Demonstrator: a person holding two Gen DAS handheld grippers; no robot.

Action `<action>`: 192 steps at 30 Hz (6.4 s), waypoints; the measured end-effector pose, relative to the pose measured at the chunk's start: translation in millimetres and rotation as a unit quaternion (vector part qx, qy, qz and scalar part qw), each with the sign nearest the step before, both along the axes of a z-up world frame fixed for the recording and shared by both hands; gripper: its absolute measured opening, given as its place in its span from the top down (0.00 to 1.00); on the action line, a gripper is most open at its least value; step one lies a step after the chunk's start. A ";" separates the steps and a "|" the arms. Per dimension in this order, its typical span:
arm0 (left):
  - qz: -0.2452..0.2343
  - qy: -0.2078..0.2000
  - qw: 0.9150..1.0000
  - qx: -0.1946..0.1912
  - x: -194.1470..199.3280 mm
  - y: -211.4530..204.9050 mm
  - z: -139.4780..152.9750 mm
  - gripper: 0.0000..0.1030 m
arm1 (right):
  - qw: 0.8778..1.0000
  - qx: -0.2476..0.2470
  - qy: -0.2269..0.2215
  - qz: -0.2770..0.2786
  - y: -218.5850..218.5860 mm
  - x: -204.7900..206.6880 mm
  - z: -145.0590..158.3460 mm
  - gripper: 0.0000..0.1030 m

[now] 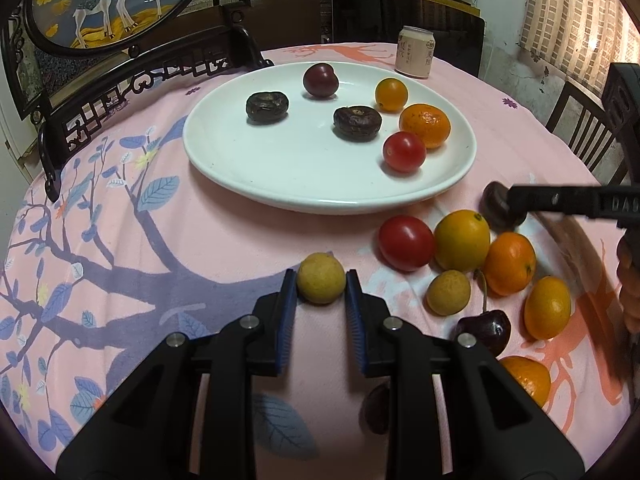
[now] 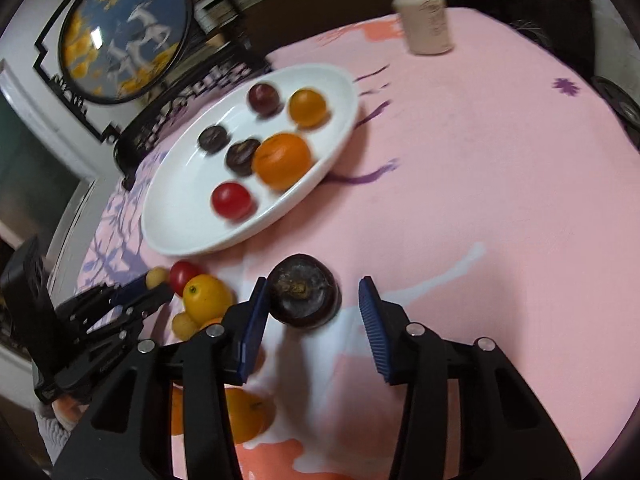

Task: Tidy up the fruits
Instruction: 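Grasp another brown mangosteen with the right gripper while the left holds the yellow fruit, then carry yellow fruit and mangosteen onto the white plate and open both grippers, then grasp the dark red cherry with the left gripper while the right grasps an orange tomato, then carry cherry and orange tomato onto the white plate and open both grippers, then lower the left gripper onto the red tomato and grasp it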

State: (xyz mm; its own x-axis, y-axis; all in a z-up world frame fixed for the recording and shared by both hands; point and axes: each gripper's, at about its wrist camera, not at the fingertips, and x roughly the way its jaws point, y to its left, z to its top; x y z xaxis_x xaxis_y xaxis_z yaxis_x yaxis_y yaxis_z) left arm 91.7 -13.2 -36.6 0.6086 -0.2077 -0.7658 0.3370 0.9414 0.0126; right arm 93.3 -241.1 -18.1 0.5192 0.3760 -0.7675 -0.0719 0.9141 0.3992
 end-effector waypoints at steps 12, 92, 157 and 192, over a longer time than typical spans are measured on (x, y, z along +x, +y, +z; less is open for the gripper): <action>-0.001 -0.002 1.000 0.003 -0.2 -1.0 -0.2 0.76 | 0.999 -0.037 -0.013 0.020 22.0 1.6 -5.6 0.56; -0.030 -0.025 0.999 0.012 -74.4 -1.7 9.4 0.54 | 0.994 0.040 -0.103 0.004 7.7 -57.5 31.9 0.41; 0.081 -0.018 0.994 -0.067 91.2 16.5 44.0 0.47 | 0.992 -0.038 -0.102 0.071 93.4 39.6 39.4 0.54; 0.034 -0.039 0.999 0.003 6.4 -29.6 13.1 0.20 | 0.984 0.140 -0.097 -0.059 -17.7 -29.5 40.2 0.15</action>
State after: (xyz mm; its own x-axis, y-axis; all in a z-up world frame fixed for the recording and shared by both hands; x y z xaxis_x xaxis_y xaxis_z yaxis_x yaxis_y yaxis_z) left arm 98.1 -42.9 -23.5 0.6788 -0.1601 -0.7166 0.2703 0.9619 0.0411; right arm 63.9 -258.8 22.1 0.6989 0.4871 -0.5237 -0.0717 0.7763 0.6263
